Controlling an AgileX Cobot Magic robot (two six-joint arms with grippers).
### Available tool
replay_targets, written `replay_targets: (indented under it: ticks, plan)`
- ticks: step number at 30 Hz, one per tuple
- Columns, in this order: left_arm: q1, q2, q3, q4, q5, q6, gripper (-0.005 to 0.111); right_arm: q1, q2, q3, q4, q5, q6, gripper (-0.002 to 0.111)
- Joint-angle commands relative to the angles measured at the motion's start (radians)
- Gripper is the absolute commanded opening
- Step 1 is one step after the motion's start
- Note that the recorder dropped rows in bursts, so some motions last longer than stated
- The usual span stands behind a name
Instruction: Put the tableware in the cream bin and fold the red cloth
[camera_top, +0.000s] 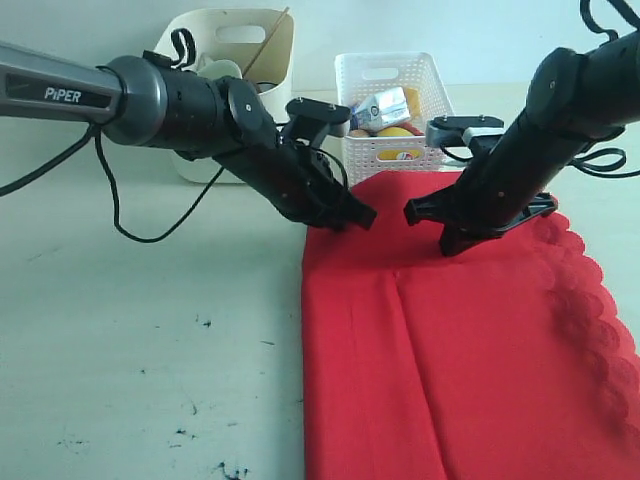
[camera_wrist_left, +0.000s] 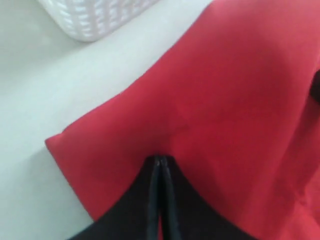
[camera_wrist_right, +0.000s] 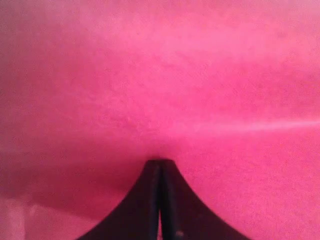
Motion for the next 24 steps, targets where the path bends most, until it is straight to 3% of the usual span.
replay_targets:
  ticks: [1,7,13,24]
  plan:
    - [-0.008,-0.048,0.002,0.015,-0.013,-0.005,0.0,0.001,0.032,0.004,-0.044,-0.039,0.037,0.0]
    - [-0.054,-0.051,0.002,0.015,-0.002,0.059,0.0,0.001,0.046,0.004,-0.117,-0.046,0.099,0.0]
    - [-0.111,-0.029,0.002,0.013,-0.078,0.123,0.0,0.001,0.046,0.004,-0.117,-0.043,0.11,0.0]
    - [-0.049,0.081,0.002,0.009,-0.218,0.077,0.0,0.001,0.046,0.037,-0.172,0.023,0.117,0.0]
